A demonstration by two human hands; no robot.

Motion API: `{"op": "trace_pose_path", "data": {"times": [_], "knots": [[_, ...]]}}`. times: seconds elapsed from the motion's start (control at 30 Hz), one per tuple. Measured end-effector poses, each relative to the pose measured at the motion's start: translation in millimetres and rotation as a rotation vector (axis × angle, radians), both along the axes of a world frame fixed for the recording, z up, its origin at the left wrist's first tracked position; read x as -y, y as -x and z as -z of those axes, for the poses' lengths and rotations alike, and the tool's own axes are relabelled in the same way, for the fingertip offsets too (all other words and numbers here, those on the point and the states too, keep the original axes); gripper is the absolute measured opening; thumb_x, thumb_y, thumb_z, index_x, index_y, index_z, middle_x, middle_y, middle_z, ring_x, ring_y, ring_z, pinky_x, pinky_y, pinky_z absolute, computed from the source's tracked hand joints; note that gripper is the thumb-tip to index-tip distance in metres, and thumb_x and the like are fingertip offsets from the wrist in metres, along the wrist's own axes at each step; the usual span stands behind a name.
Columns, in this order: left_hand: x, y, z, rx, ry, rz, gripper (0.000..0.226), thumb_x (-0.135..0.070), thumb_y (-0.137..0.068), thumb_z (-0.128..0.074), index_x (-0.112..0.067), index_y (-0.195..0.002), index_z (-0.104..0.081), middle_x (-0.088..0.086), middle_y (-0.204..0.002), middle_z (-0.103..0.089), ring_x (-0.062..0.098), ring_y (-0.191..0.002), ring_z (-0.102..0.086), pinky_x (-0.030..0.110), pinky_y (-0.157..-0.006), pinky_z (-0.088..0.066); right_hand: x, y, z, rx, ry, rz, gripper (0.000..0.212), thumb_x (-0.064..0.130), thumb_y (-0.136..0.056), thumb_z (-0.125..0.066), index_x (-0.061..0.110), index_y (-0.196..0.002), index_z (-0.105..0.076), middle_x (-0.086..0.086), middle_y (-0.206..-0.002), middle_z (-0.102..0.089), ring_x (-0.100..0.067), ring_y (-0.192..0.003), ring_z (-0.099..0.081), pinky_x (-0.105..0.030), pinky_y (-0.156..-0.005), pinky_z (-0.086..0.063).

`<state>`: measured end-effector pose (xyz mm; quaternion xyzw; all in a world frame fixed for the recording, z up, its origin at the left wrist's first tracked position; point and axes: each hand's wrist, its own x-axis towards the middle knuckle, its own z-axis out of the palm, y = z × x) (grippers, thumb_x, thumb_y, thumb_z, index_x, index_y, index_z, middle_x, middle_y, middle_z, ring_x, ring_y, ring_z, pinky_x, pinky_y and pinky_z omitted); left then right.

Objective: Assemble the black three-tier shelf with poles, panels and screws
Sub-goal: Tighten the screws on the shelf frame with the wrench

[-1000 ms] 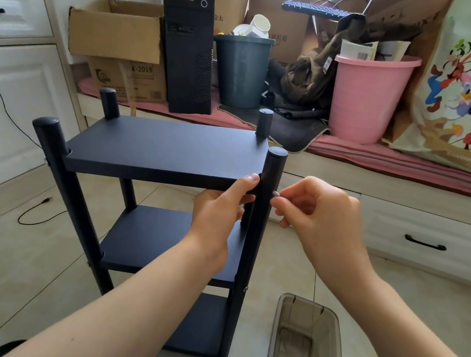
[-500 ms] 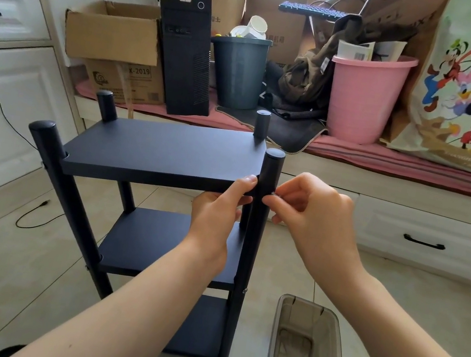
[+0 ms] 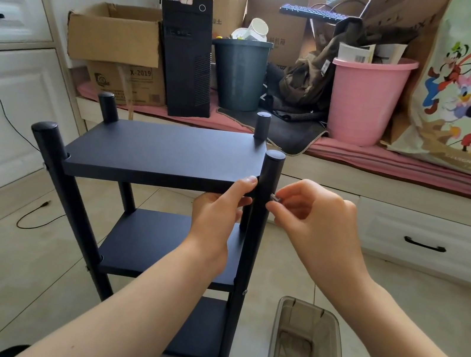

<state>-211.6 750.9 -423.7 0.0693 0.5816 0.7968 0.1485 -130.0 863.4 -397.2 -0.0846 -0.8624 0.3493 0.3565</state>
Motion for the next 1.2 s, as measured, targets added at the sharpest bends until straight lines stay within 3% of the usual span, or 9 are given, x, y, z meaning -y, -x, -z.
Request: {"op": "trace_pose_path", "data": {"times": [0.13,0.47,0.7,0.97,1.2], "knots": [[-0.6,0.2,0.4,0.003,0.011,0.000,0.036,-0.041,-0.090,-0.067,-0.014,-0.113,-0.074,0.002,-0.109,-0.075,0.017,-0.110,-0.067,0.034,-0.095,-0.048,1.2,-2.9,0.5,-0.014,-0.024,0.011,0.013,0.018,-0.084,-0.079,0.016,-0.094,-0.072,0.009,-0.077,-0.072,0.000,-0.068,-0.069,-0.012,-0.070,-0.054],[-0.9,-0.2,0.0,0.005,0.000,-0.006,0.035,-0.040,-0.091,-0.067,-0.014,-0.113,-0.074,0.004,-0.108,-0.075,0.019,-0.110,-0.067,0.034,-0.094,-0.048,0.9,-2.8,-1.0,-0.001,0.028,0.040,0.016,0.021,-0.083,-0.080,0.014,-0.087,-0.066,0.005,-0.075,-0.071,-0.005,-0.067,-0.069,-0.027,-0.068,-0.059],[-1.0,0.3,-0.4,0.006,0.005,-0.006,0.036,-0.039,-0.091,-0.067,-0.012,-0.113,-0.074,0.006,-0.109,-0.075,0.020,-0.110,-0.066,0.036,-0.097,-0.048,1.4,-1.8,-0.3,0.002,0.033,0.033,0.014,0.017,-0.083,-0.079,0.015,-0.085,-0.065,0.004,-0.075,-0.071,-0.007,-0.068,-0.069,-0.028,-0.069,-0.058],[-0.6,0.2,0.1,0.004,0.006,-0.005,0.034,-0.040,-0.091,-0.066,-0.013,-0.111,-0.074,0.006,-0.108,-0.075,0.021,-0.111,-0.066,0.038,-0.099,-0.048,3.0,-1.4,0.8,-0.025,0.012,0.033,0.016,0.014,-0.083,-0.079,0.017,-0.081,-0.063,0.003,-0.073,-0.071,-0.005,-0.066,-0.069,-0.017,-0.065,-0.054],[-0.9,0.5,0.0,-0.003,0.014,-0.007,0.036,-0.040,-0.091,-0.066,-0.013,-0.114,-0.073,0.006,-0.110,-0.074,0.020,-0.110,-0.067,0.035,-0.096,-0.049,4.1,1.0,2.8,-0.038,-0.062,0.055,0.014,0.013,-0.083,-0.079,0.012,-0.080,-0.066,0.004,-0.068,-0.068,-0.008,-0.065,-0.067,-0.019,-0.064,-0.052]]}}
